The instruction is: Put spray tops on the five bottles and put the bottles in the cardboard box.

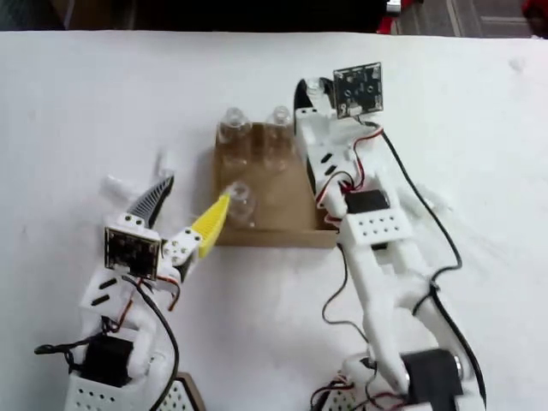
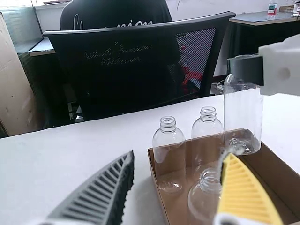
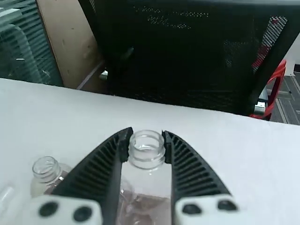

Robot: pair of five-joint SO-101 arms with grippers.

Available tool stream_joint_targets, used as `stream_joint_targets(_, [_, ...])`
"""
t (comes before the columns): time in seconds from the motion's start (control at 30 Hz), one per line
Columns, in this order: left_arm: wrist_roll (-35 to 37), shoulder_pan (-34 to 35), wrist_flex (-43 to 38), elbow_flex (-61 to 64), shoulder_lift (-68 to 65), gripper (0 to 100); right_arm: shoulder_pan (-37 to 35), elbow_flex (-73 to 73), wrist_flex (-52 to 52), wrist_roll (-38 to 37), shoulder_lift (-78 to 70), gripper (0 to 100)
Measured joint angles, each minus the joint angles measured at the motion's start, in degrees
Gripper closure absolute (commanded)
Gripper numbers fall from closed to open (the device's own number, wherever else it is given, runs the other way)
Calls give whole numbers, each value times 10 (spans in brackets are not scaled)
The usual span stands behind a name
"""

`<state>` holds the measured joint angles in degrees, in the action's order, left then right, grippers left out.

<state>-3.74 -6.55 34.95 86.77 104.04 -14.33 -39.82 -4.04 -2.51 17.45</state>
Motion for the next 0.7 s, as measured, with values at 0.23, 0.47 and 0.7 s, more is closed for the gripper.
stream_joint_targets(0.23, [0,0,0,0,0,722,11,-1,-62,0,-69,981])
stream_joint_targets(0.47, [0,0,0,0,0,722,11,-1,-71,0,-98,981])
stream_joint_targets(0.7, [0,0,0,0,0,722,15,-1,-92,0,-128,981])
